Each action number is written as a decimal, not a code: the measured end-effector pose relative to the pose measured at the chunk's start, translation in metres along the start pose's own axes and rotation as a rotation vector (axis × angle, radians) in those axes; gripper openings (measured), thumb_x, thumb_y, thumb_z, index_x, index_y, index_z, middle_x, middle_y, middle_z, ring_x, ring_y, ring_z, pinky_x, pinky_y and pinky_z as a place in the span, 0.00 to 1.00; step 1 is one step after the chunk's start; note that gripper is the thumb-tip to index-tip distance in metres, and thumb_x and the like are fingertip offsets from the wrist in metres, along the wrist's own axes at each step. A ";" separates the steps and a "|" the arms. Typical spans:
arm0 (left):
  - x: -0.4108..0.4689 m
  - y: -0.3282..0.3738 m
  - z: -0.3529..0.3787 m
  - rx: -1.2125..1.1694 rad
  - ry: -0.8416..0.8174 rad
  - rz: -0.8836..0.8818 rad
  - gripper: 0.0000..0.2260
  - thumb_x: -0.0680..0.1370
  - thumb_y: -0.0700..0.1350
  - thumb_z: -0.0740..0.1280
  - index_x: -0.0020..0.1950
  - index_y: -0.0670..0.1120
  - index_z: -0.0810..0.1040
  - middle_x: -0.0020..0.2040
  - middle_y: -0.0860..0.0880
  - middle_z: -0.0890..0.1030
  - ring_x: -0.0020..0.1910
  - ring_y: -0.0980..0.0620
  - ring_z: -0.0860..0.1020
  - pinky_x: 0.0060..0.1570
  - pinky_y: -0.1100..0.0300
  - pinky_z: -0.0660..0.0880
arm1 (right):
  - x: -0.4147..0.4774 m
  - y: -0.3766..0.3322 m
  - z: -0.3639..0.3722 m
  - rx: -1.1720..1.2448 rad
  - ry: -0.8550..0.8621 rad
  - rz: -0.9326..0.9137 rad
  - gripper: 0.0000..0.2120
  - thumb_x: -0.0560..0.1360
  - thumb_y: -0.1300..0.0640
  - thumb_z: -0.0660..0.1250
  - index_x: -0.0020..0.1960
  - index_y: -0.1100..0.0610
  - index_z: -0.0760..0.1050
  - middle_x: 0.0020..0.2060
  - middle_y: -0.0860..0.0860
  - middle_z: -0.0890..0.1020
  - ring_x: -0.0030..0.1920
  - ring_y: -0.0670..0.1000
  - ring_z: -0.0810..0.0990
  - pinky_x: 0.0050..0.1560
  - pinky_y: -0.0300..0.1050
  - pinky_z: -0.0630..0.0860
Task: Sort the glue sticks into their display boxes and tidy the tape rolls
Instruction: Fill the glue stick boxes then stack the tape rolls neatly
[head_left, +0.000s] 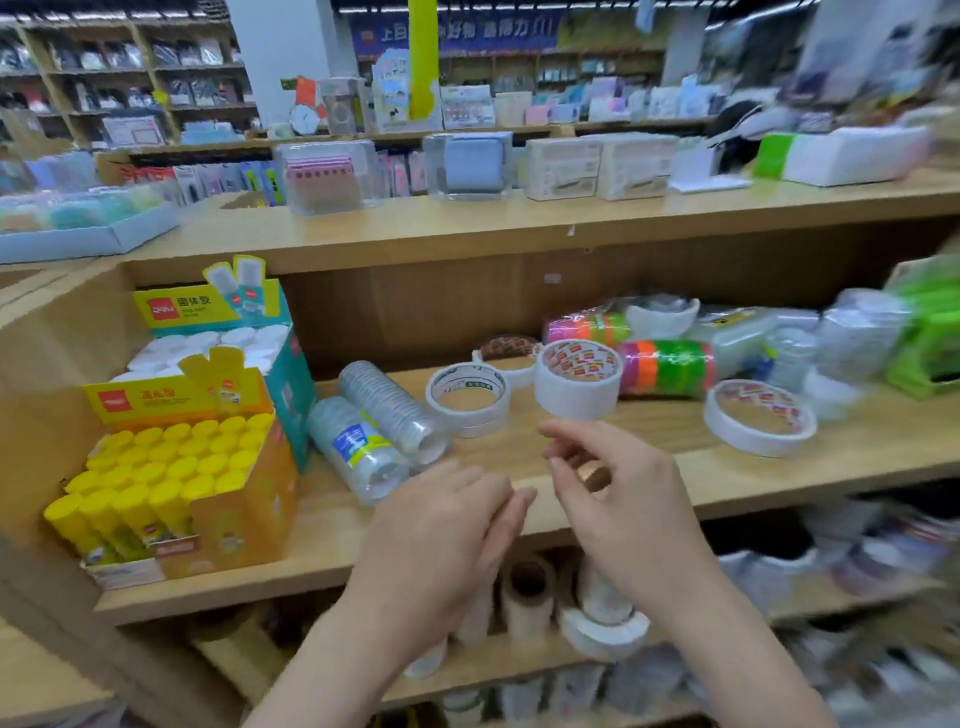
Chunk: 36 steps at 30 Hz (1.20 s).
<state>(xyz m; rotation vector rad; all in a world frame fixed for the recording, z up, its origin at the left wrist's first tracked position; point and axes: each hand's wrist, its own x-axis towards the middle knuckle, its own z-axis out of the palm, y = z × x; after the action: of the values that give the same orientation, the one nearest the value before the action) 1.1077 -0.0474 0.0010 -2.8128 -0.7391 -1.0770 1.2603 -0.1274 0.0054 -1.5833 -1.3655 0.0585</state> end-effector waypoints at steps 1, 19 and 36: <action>0.007 0.012 0.007 -0.015 -0.030 -0.010 0.16 0.80 0.55 0.55 0.36 0.50 0.71 0.31 0.54 0.73 0.32 0.51 0.73 0.32 0.57 0.65 | -0.001 0.012 -0.017 -0.064 0.027 -0.011 0.14 0.73 0.62 0.69 0.56 0.49 0.80 0.43 0.41 0.80 0.46 0.44 0.78 0.47 0.41 0.75; 0.176 0.136 0.150 0.150 -0.416 0.048 0.32 0.70 0.45 0.65 0.74 0.54 0.63 0.77 0.48 0.60 0.75 0.46 0.58 0.73 0.47 0.57 | 0.047 0.203 -0.193 -0.500 -0.203 0.079 0.45 0.66 0.33 0.69 0.76 0.38 0.50 0.73 0.49 0.58 0.72 0.52 0.56 0.72 0.48 0.59; 0.135 0.129 0.135 0.229 -0.325 0.008 0.14 0.65 0.58 0.64 0.42 0.50 0.73 0.39 0.53 0.79 0.45 0.48 0.78 0.48 0.54 0.70 | 0.036 0.203 -0.185 0.177 0.004 0.084 0.32 0.69 0.67 0.73 0.68 0.44 0.70 0.60 0.43 0.73 0.59 0.43 0.76 0.45 0.38 0.80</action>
<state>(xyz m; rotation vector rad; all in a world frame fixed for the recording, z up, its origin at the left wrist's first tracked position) 1.3367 -0.0777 0.0016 -2.8125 -0.8131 -0.4971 1.5291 -0.1879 -0.0223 -1.4904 -1.2549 0.2213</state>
